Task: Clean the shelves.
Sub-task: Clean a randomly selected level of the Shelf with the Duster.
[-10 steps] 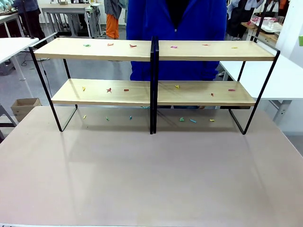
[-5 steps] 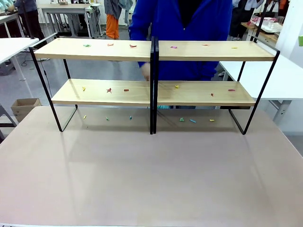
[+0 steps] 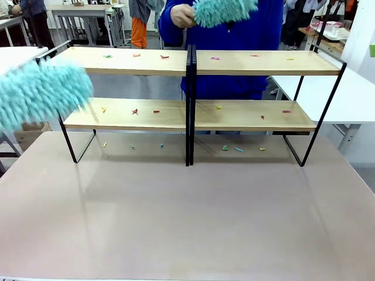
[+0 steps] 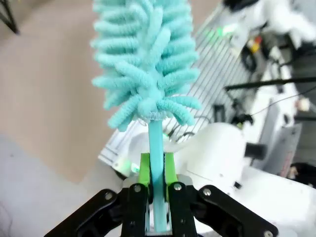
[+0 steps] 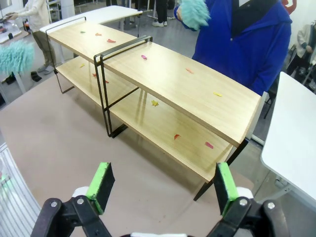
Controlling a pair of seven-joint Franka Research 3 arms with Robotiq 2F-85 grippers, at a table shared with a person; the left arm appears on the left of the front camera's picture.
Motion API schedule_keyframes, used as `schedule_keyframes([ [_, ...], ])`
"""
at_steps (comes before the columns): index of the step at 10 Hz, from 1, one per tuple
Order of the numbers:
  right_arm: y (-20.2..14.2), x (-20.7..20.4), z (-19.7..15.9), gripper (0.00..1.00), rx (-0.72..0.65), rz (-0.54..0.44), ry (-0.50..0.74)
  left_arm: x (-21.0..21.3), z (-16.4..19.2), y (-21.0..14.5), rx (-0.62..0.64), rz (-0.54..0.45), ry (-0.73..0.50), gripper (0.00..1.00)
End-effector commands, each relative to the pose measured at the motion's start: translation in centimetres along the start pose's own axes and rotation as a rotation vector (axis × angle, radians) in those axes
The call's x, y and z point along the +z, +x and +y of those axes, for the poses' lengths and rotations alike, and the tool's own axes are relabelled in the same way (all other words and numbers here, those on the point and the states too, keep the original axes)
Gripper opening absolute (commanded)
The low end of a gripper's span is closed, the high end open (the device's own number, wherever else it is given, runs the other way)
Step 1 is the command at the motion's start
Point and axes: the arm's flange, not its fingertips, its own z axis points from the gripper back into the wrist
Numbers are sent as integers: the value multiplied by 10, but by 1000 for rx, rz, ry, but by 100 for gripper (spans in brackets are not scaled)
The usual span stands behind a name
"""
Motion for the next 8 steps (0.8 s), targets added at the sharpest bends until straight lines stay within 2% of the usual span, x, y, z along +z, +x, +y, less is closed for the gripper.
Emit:
schedule_keyframes([
  [1, 0, 0, 0, 100, 4, -1, 0, -66, -13, 28, -21, 106, 40, 13],
  [3, 0, 0, 0, 100, 4, -1, 0, -110, -15, 74, 16, 130, 43, 13],
  [4, 0, 0, 0, 100, 4, -1, 0, -129, -8, 92, 98, 79, 22, 13],
  [5, 0, 0, 0, 100, 4, -1, 0, -104, -17, 55, -6, 147, 37, 13],
  [6, 0, 0, 0, 100, 4, -1, 0, -104, -17, 55, -6, 147, 37, 13],
  [7, 0, 0, 0, 100, 4, -1, 0, -131, -15, 80, 28, 143, 32, 13],
  [8, 0, 0, 0, 100, 4, -1, 0, -131, -27, 74, 41, 88, 33, 13],
])
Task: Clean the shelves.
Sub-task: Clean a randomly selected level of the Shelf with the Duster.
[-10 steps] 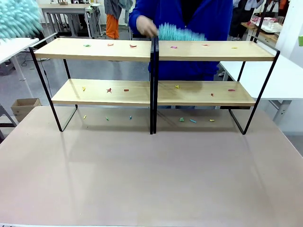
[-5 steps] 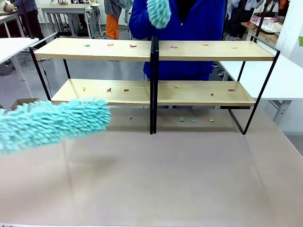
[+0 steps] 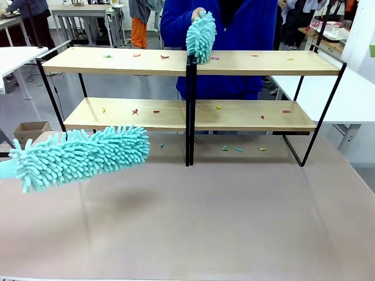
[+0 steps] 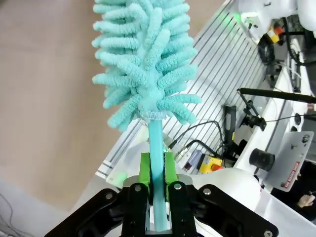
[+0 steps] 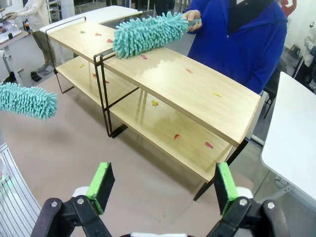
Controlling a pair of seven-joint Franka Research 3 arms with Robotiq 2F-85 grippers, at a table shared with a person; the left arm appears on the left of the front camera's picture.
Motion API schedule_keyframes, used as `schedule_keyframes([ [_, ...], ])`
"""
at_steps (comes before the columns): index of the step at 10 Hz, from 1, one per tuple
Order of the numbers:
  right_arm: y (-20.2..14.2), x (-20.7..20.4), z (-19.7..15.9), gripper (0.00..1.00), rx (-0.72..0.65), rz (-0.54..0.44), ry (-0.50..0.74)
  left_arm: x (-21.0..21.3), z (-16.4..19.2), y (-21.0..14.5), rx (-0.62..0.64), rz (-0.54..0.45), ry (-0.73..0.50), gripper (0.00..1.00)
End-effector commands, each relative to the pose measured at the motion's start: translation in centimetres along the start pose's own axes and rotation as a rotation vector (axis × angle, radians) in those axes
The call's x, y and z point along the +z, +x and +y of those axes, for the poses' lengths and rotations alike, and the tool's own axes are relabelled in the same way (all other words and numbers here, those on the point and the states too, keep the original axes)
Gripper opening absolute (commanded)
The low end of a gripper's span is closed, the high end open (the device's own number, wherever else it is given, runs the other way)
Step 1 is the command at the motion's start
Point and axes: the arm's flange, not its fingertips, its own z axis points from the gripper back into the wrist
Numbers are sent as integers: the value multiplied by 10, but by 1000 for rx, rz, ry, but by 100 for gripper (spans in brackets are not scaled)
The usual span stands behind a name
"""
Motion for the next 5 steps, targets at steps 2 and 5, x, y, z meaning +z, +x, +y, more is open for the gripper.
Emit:
schedule_keyframes([
  [2, 0, 1, 0, 100, 4, -1, 0, -23, -20, 22, 26, -23, 72, 13],
  [5, 0, 1, 0, 100, 4, -1, 0, 15, -3, -2, 97, -107, 124, 13],
])
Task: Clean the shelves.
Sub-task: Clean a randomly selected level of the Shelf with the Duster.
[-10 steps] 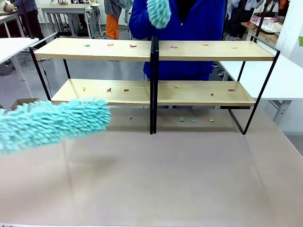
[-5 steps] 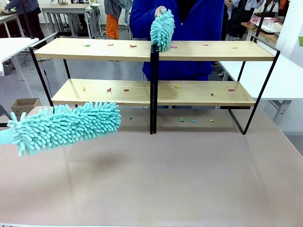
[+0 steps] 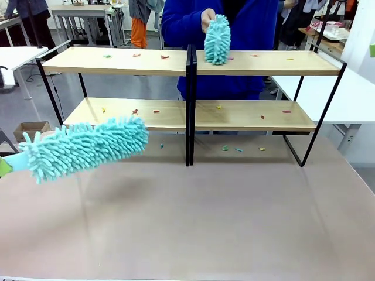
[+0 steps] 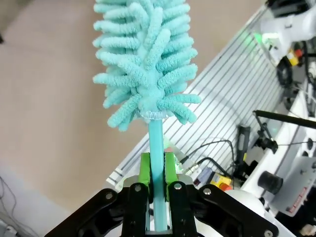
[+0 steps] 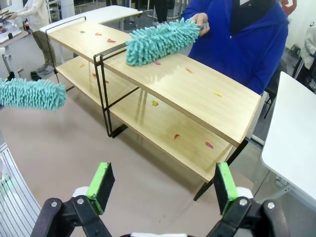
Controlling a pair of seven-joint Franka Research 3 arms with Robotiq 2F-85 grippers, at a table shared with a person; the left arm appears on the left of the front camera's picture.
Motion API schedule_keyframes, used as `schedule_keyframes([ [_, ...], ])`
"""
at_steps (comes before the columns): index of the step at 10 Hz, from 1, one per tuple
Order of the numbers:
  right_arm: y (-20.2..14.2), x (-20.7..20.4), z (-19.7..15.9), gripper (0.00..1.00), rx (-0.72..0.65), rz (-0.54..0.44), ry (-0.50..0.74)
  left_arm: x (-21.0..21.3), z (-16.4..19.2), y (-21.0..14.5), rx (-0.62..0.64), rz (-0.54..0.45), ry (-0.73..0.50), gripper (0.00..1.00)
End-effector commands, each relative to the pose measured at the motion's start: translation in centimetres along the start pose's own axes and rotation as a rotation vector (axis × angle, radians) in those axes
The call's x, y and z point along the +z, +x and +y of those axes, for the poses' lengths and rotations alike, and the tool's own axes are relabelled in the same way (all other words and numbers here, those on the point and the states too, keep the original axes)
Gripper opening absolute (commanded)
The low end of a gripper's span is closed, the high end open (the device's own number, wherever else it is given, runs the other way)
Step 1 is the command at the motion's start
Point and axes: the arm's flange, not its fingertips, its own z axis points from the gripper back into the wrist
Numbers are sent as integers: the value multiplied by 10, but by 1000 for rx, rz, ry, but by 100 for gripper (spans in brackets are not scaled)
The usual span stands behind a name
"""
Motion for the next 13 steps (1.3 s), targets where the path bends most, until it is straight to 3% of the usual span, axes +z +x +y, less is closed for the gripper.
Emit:
schedule_keyframes([
  [1, 0, 0, 0, 100, 4, -1, 0, 10, 1, -3, 63, -110, 0, 13],
  [2, 0, 0, 0, 100, 4, -1, 0, 3, -7, 17, 88, -195, 20, 13],
  [4, 0, 0, 0, 100, 4, -1, 0, -3, -14, 54, 67, -170, 20, 13],
  [9, 0, 0, 0, 100, 4, -1, 0, -37, -25, 159, 228, -194, 67, 13],
  [11, 0, 0, 0, 100, 4, -1, 0, -59, -35, 185, 276, -202, 116, 13],
  [13, 0, 0, 0, 100, 4, -1, 0, -69, -37, 188, 299, -171, 189, 13],
])
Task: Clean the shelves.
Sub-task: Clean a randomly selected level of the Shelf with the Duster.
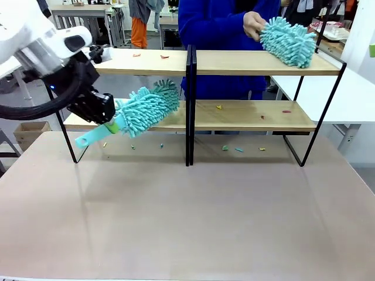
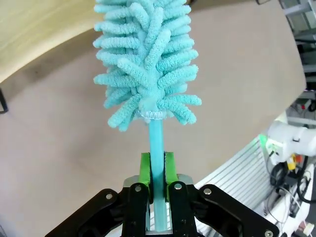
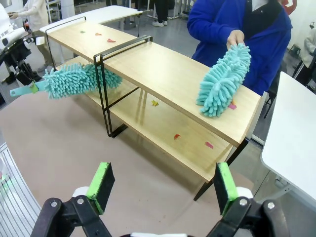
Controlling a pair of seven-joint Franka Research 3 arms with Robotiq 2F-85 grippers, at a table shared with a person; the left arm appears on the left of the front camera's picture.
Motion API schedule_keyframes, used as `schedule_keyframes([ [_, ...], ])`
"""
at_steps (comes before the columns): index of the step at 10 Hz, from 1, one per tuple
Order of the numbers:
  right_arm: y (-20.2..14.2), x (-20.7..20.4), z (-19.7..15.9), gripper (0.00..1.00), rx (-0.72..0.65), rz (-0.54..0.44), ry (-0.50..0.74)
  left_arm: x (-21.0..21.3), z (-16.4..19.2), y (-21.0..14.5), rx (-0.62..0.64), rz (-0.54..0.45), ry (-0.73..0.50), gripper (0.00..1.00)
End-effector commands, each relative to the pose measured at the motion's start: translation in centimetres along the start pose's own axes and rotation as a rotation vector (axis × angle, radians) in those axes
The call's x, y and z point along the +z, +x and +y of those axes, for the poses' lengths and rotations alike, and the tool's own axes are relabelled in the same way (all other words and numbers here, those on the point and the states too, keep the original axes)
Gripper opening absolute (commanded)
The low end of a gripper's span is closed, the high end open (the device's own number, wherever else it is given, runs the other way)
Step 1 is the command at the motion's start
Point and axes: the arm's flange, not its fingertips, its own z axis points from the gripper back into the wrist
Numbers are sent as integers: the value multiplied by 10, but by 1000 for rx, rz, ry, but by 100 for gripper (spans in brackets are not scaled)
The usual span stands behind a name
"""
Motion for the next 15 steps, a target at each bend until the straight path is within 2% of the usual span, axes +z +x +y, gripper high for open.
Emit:
schedule_keyframes([
  [1, 0, 1, 0, 100, 4, -1, 0, 3, 4, -8, 68, -1, 137, 13],
  [4, 0, 1, 0, 100, 4, -1, 0, 12, 20, -38, 170, -1, 332, 13],
  [5, 0, 1, 0, 100, 4, -1, 0, 13, 26, -46, 210, 38, 402, 13],
  [6, 0, 1, 0, 100, 4, -1, 0, 16, 35, -53, 299, 27, 510, 13],
  [7, 0, 1, 0, 100, 4, -1, 0, 23, 45, -57, 420, -70, 606, 13],
  [8, 0, 1, 0, 100, 4, -1, 0, 27, 48, -60, 435, -117, 657, 13],
  [9, 0, 1, 0, 100, 4, -1, 0, 31, 47, -61, 422, -174, 667, 13],
  [11, 0, 1, 0, 100, 4, -1, 0, 30, 38, -65, 314, -221, 644, 13],
  [13, 0, 1, 0, 100, 4, -1, 0, 29, 37, -65, 279, -183, 615, 13],
  [15, 0, 1, 0, 100, 4, -1, 0, 33, 40, -68, 178, -94, 494, 13],
])
